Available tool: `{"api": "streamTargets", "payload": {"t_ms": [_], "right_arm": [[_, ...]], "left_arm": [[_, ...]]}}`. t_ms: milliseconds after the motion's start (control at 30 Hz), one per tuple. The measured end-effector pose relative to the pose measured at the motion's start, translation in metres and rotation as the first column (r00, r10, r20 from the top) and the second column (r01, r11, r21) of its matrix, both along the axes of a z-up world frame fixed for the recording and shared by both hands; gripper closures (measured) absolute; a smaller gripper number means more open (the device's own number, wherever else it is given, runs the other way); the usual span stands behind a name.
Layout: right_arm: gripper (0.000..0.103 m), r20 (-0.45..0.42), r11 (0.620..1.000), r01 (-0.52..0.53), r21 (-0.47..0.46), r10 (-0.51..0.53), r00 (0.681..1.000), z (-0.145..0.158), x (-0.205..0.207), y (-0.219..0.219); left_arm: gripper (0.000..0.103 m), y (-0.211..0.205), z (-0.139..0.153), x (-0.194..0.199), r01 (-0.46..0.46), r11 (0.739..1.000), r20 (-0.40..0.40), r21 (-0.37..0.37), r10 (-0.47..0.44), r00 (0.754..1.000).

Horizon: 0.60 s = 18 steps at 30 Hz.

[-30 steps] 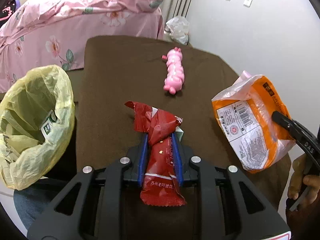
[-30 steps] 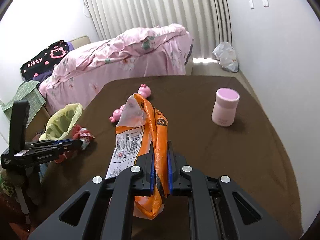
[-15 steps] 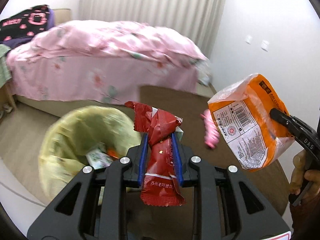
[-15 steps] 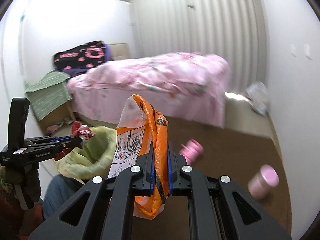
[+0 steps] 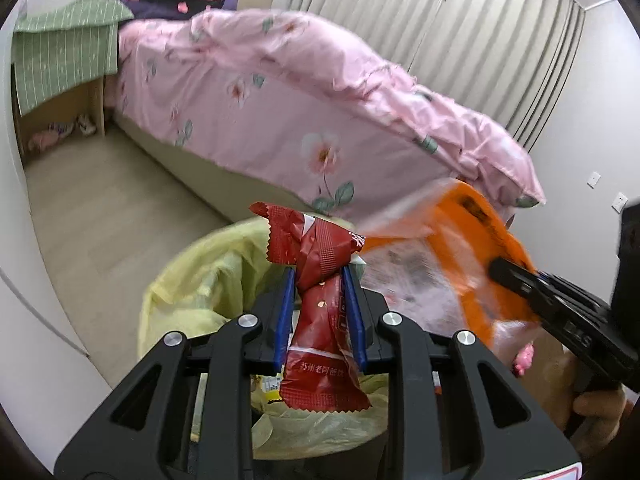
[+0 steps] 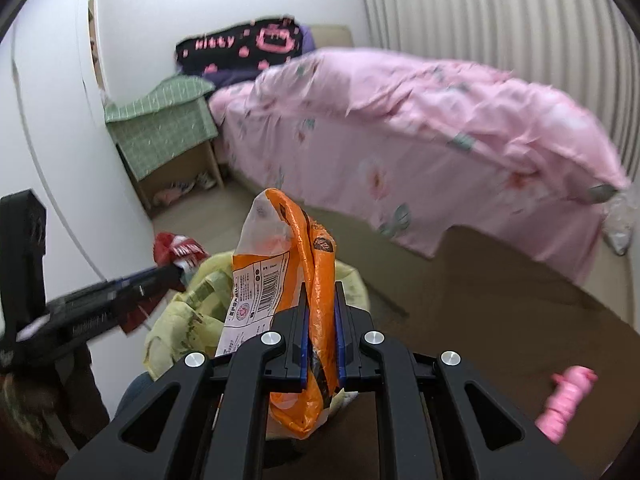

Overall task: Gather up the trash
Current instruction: 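Carry both items over the yellow bag and open both tools to drop them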

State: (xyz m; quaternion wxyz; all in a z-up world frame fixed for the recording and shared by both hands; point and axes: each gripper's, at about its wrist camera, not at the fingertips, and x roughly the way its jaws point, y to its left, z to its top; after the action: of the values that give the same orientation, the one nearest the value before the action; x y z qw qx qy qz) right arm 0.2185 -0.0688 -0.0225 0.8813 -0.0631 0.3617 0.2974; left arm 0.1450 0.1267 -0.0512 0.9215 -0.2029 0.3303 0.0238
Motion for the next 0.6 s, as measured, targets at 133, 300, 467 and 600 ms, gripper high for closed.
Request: {"api": "streamTargets", "payload": {"t_ms": [133,300,467,600], "right_arm": [[0.093,-0.11,1.0,-0.013,-0.028,0.01,0.994,-0.035,0.029,0.017],[0.093,-0.197,0.997,-0.053,-0.059,0.04,0.98,-0.063,0.033,0.028],[0.092,-0.201,0.999,-0.045,-0.027,0.039,0.979,-0.063,0.03,0.024],[0.091,-0.193,0.998,-0.047,-0.043,0.038,0.981,-0.061,0.03,0.025]], "left_arm": [[0.08,-0.003,-0.034,0.017,0.0,1.0,-0.058,-0.004,0.0,0.998],[0.08,0.0,-0.063,0.02,0.001,1.0,-0.156,-0.021,-0.005,0.988],[0.078,0.003,-0.067,0.019,-0.005,0.999,-0.155,-0.045,-0.002,0.988],[0.071,0.0,-0.059,0.016,0.003,0.999,-0.142,-0.032,-0.007,0.99]]}}
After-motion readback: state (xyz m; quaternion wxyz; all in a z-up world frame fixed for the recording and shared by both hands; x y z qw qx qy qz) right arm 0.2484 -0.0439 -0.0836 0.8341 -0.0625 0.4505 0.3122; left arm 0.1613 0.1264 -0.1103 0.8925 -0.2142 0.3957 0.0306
